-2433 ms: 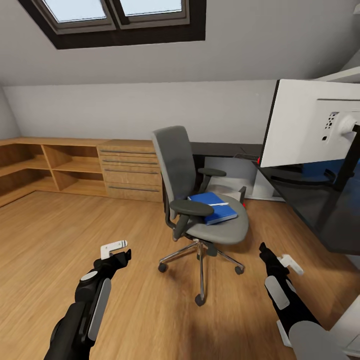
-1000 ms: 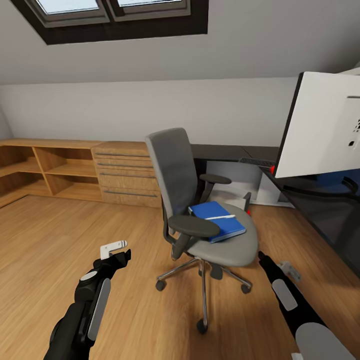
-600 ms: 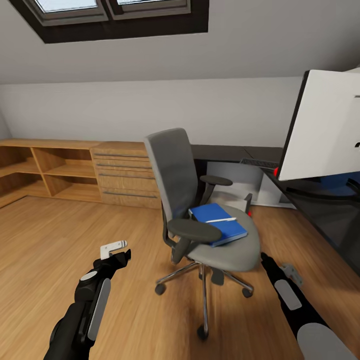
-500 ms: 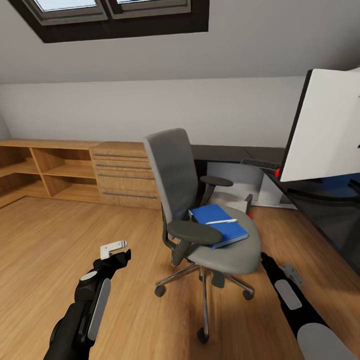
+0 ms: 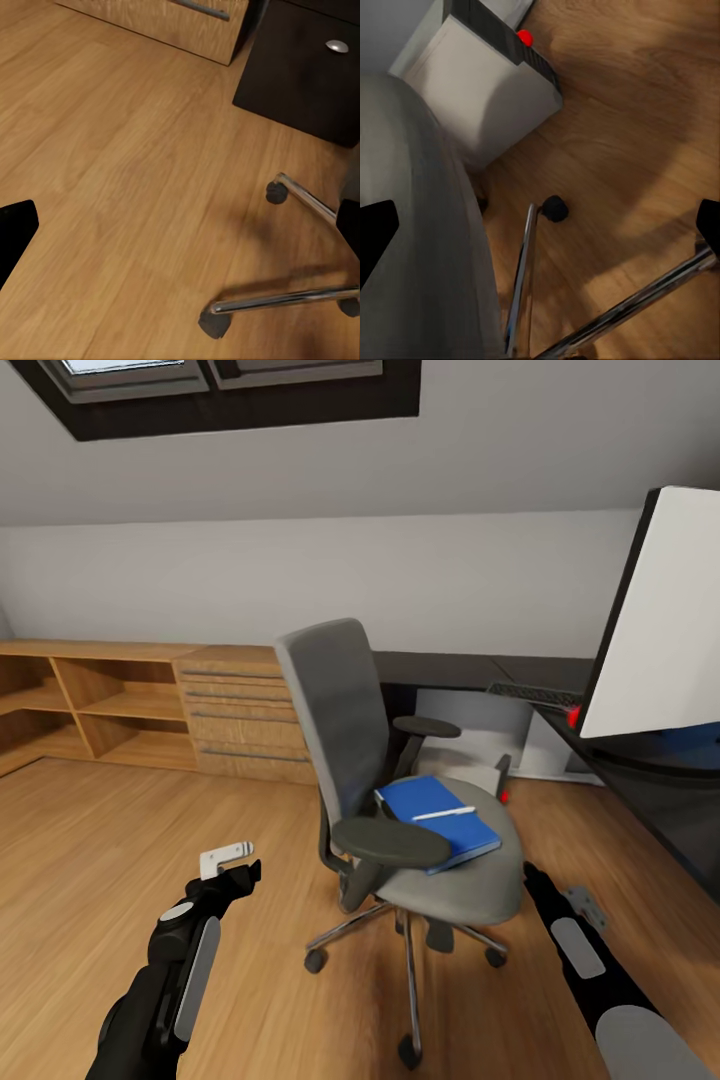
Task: In the bedroom, organize the workspace by keeping the computer under the desk, ensuring the monitor is on the desk, placing the keyboard on the desk next to the monitor, placing the mouse on the desk next to the keyboard, moving the folder from the swivel chair onto the desk next to the mouse, stacking the notebook on top of the folder with the pen on top of the notebook, and positioning the swivel chair next to the desk.
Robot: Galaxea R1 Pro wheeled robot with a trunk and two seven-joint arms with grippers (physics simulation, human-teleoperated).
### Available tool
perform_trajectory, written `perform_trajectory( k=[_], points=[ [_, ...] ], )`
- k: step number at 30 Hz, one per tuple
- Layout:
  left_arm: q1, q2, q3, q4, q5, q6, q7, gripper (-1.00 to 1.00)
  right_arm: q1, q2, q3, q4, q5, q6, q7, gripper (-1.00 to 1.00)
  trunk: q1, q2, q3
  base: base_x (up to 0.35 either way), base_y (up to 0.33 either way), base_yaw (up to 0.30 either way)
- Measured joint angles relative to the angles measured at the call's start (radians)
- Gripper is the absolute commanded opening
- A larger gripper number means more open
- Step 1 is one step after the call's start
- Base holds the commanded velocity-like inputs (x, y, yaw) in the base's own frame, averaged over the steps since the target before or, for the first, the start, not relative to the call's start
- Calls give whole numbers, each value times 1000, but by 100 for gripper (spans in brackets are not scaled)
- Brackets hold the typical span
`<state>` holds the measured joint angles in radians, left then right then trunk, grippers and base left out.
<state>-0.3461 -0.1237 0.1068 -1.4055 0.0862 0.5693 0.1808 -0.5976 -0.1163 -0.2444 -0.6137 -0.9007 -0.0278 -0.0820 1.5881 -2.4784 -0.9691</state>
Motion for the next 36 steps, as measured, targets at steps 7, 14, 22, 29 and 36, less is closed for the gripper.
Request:
perform_trajectory(
  k=[7, 14, 22, 29, 36],
  points=[
    [0, 0, 0, 0, 0, 5, 0, 100, 0, -1, -1, -1, 3, 0, 1, 100, 0, 0, 0, 98, 0, 0],
    [0, 0, 0, 0, 0, 5, 0, 100, 0, -2, 0, -1, 1, -1, 1, 100, 0, 0, 0, 172, 0, 1],
    [0, 0, 0, 0, 0, 5, 1, 100, -1, -2, -3, -2, 7, -1, 1, 100, 0, 0, 5, 8, 0, 127],
    [0, 0, 0, 2, 0, 5, 1, 100, -1, 0, 0, -1, 3, -1, 1, 100, 0, 0, 12, 0, 0, 209],
    [0, 0, 0, 3, 0, 5, 1, 100, -1, 0, 1, -2, 0, -1, 3, 100, 0, 0, 18, 0, 0, 246]
  ],
)
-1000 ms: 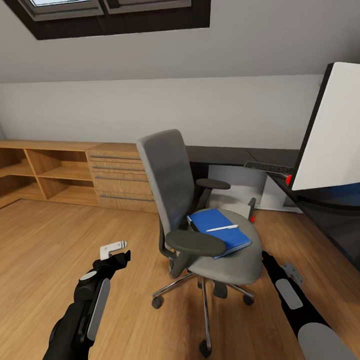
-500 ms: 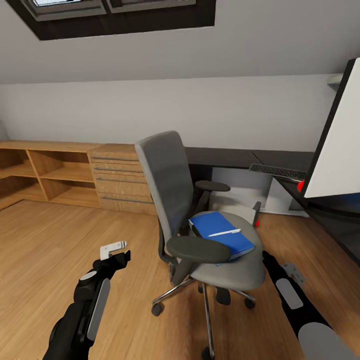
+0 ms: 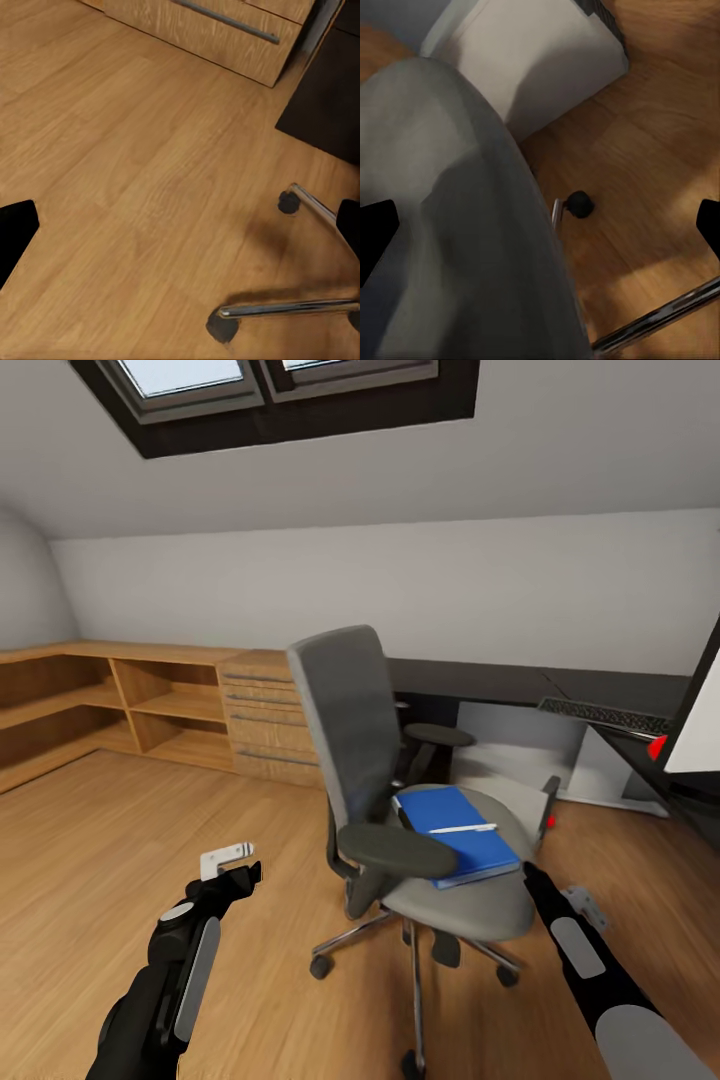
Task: In the bedroom, organize the workspace by keeping the computer under the desk, ensuring the monitor is on the desk, placing the keyboard on the desk next to the monitor, placing the mouse on the desk next to the keyboard, moving the folder from the swivel chair onto the desk next to the mouse, stacking the notebook on top of the folder with the pen on top of the notebook, and positioning the swivel chair next to the desk.
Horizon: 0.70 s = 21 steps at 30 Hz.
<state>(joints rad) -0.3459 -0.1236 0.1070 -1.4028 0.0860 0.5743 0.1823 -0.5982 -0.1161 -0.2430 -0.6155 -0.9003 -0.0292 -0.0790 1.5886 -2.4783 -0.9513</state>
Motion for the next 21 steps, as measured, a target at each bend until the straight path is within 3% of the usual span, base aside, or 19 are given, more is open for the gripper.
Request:
perform_trajectory(
  k=[21],
  points=[
    [0, -1, -1, 0, 0, 0, 0, 100, 0, -1, -4, -2, 6, 1, 0, 100, 0, 0, 9, 0, 0, 262]
  ],
)
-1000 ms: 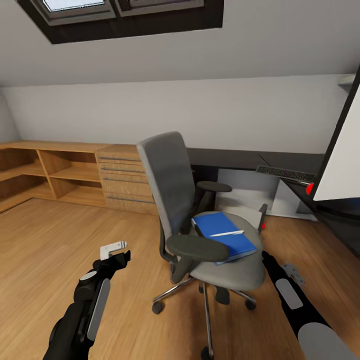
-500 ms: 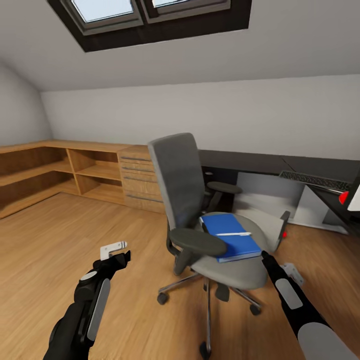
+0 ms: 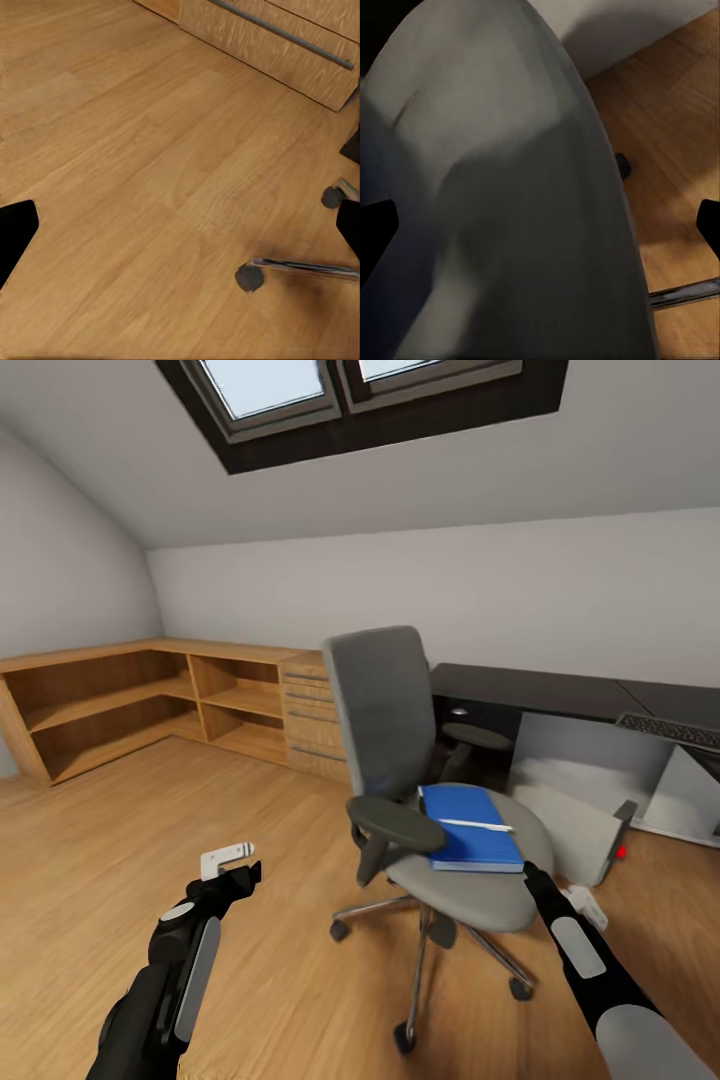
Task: In the bedroom, organize the workspace by keeping the computer under the desk, ensuring the monitor is on the desk, placing the keyboard on the desk next to the monitor, placing the mouse on the desk next to the keyboard, moving the folder from the swivel chair onto the desk next to the mouse, stacking the notebook on top of the folder with the pen on top of the notebook, and positioning the swivel chair next to the desk.
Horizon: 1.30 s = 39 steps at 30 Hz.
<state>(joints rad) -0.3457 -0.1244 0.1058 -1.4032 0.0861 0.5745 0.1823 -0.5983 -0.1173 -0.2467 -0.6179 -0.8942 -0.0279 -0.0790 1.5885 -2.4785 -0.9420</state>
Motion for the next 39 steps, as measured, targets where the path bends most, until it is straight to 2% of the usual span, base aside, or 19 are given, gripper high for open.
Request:
perform_trajectory(
  k=[14, 18, 20, 25, 29, 30, 39],
  points=[
    [0, -1, 0, 2, -1, 0, 0, 100, -1, -6, 1, -2, 2, -27, 1, 100, 0, 0, -4, 0, 0, 278],
    [0, -1, 0, 2, -1, 0, 0, 100, 0, 1, 2, -2, 2, -46, -1, 100, 0, 0, -6, 0, 0, 182],
    [0, -1, 0, 2, -1, 0, 0, 100, 0, 1, 3, -16, 2, 0, 0, 100, 0, 0, -6, 0, 0, 47],
    [0, -1, -1, 4, -2, 0, 0, 100, 0, 1, 6, -16, -4, 4, 2, 100, 0, 0, -6, 0, 0, 8],
    [-1, -1, -1, 4, -1, 0, 0, 100, 1, -1, 5, -28, -6, 2, 1, 100, 0, 0, -4, 0, 0, -208],
    [-1, -1, -1, 4, -1, -1, 0, 100, 2, 0, 5, -59, -5, 3, 0, 100, 0, 0, -3, 0, 0, -245],
    [0, -1, -1, 4, 0, 0, 0, 100, 2, 1, 6, -68, -4, 4, 0, 100, 0, 0, 2, 0, 0, -139]
  ],
)
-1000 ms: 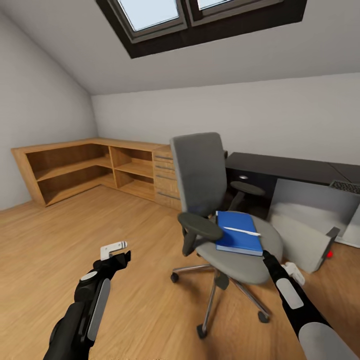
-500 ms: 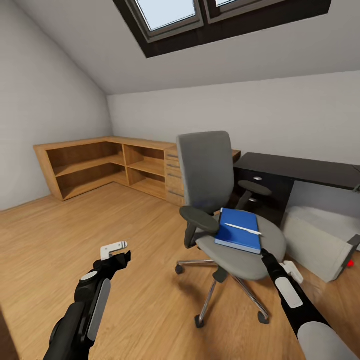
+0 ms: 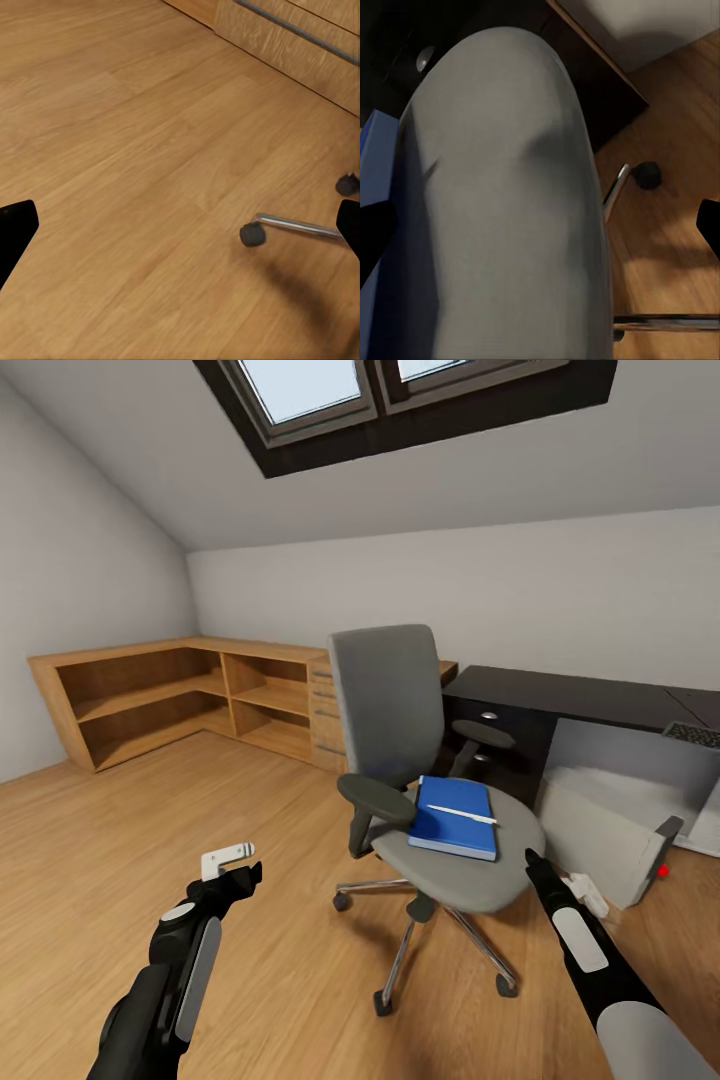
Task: In the bedroom, organize the workspace by keeping the computer under the desk, ensuring the monitor is on the desk, placing the keyboard on the desk next to the monitor, placing the mouse on the desk next to the keyboard, moving the folder from the swivel chair onto the desk next to the mouse, stacking the notebook on top of the folder with the pen on top of the notebook, and positioning the swivel chair next to the desk.
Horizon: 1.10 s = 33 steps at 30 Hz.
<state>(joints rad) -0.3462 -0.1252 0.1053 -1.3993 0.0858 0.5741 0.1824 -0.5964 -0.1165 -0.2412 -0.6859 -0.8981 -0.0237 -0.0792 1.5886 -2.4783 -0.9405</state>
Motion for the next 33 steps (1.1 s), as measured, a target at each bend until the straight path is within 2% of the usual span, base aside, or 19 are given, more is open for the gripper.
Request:
perform_trajectory(
  k=[28, 33],
  points=[
    [0, 0, 0, -1, 0, 0, 0, 100, 0, -2, -2, 0, -1, 3, -1, 100, 0, 0, 0, 0, 0, -2],
    [0, 0, 0, -2, 0, 0, 0, 100, 0, -13, -3, 1, -4, 16, 0, 100, 0, 0, 0, 0, 0, 0]
  ],
)
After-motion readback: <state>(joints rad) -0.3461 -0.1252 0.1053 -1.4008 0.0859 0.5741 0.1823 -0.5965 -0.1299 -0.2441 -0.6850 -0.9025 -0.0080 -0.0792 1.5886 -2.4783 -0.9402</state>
